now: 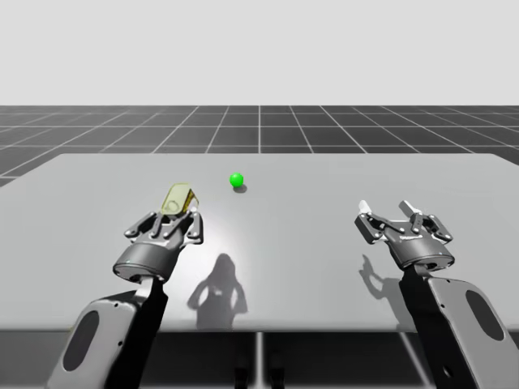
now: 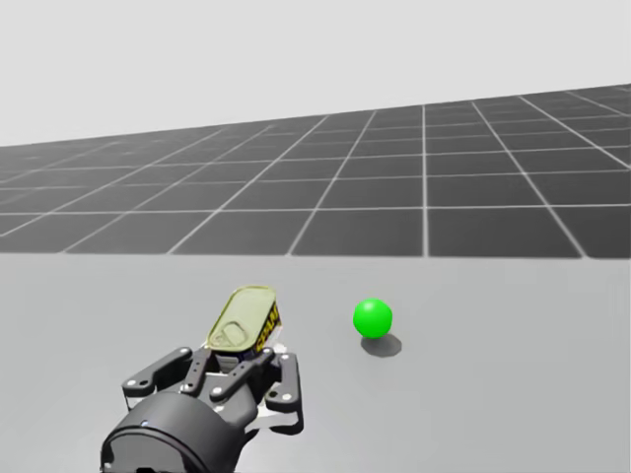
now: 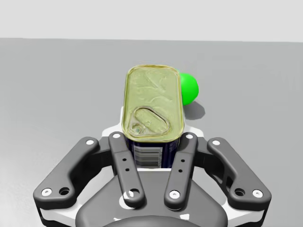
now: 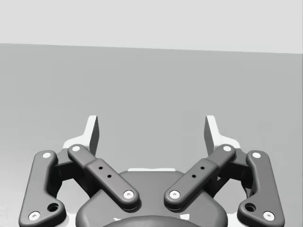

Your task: Watch the red light. When it turns green, pick up the object.

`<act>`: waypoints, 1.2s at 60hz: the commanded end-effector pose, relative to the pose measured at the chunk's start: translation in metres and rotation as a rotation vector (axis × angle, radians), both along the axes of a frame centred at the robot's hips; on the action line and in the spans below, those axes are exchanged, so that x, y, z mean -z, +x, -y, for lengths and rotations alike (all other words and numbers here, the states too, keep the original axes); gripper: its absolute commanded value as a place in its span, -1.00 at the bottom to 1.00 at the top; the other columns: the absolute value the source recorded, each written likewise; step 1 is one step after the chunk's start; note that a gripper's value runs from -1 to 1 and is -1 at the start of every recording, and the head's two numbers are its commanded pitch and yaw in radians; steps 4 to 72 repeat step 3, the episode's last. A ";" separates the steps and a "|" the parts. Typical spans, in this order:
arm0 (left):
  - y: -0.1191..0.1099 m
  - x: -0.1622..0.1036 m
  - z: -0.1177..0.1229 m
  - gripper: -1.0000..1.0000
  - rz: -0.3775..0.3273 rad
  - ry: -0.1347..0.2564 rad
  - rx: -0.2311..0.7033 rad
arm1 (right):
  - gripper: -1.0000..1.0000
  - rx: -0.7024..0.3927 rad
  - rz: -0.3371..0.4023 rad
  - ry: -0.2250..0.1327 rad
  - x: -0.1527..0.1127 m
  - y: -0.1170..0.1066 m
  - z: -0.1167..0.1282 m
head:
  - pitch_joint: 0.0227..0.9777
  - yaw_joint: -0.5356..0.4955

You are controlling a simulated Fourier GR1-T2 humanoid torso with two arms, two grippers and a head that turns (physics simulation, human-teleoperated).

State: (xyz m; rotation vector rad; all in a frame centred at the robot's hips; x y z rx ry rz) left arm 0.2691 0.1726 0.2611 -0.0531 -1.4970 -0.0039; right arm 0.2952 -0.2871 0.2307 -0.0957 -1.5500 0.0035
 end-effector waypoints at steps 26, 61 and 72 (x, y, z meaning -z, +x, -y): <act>0.010 -0.064 0.014 1.00 0.163 0.021 0.102 | -1.00 0.000 0.000 0.000 0.000 0.000 0.000 | -0.19 0.49; 0.010 -0.064 0.014 1.00 0.163 0.021 0.102 | -1.00 0.000 0.000 0.000 0.000 0.000 0.000 | -0.19 0.49; 0.010 -0.064 0.014 1.00 0.163 0.021 0.102 | -1.00 0.000 0.000 0.000 0.000 0.000 0.000 | -0.19 0.49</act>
